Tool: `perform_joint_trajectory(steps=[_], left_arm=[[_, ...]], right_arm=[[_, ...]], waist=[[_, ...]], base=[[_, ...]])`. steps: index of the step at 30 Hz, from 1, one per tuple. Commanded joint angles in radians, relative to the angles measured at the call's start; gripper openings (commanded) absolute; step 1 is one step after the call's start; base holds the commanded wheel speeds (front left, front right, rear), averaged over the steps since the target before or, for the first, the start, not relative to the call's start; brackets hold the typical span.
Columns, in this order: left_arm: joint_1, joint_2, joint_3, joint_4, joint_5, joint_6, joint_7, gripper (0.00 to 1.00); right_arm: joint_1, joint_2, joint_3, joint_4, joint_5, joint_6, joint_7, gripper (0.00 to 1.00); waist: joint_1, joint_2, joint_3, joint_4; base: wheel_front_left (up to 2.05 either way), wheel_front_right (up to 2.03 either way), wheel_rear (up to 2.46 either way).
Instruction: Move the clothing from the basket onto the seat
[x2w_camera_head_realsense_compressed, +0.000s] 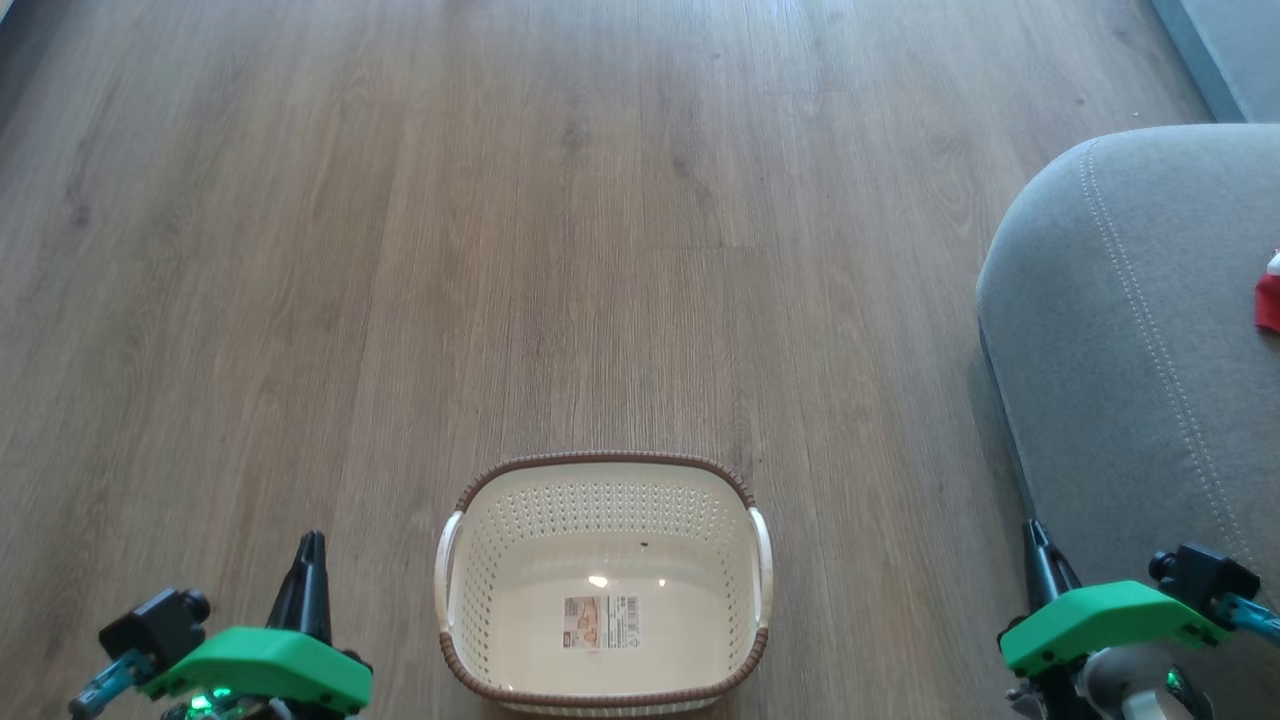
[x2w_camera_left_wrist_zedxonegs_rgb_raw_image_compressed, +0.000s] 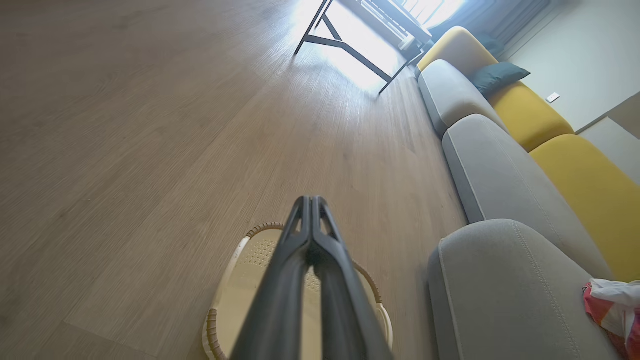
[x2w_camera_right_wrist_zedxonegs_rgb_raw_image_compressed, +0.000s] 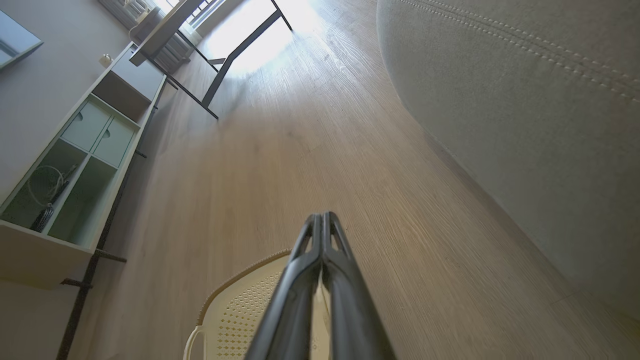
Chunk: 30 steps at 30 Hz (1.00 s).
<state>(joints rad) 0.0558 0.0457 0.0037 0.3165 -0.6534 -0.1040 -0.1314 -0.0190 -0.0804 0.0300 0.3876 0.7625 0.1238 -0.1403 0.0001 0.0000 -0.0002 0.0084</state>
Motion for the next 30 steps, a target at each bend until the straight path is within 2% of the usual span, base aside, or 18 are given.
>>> perform_joint_trajectory(steps=[1, 30], left_arm=[[-0.052, 0.002, 0.02, -0.035, -0.029, -0.004, 0.006, 0.0], [-0.091, 0.003, 0.052, -0.048, -0.354, -0.012, 0.09, 0.0]], right_arm=[[-0.054, -0.003, -0.006, -0.04, 0.027, 0.002, 0.01, 0.0], [-0.066, 0.008, -0.055, -0.076, 0.314, 0.004, 0.096, 0.0]], waist=[[-0.0001, 0.0, 0.0, 0.0], [-0.0001, 0.0, 0.001, -0.003]], base=[[0.0, 0.0, 0.0], [0.0, 0.0, 0.0]])
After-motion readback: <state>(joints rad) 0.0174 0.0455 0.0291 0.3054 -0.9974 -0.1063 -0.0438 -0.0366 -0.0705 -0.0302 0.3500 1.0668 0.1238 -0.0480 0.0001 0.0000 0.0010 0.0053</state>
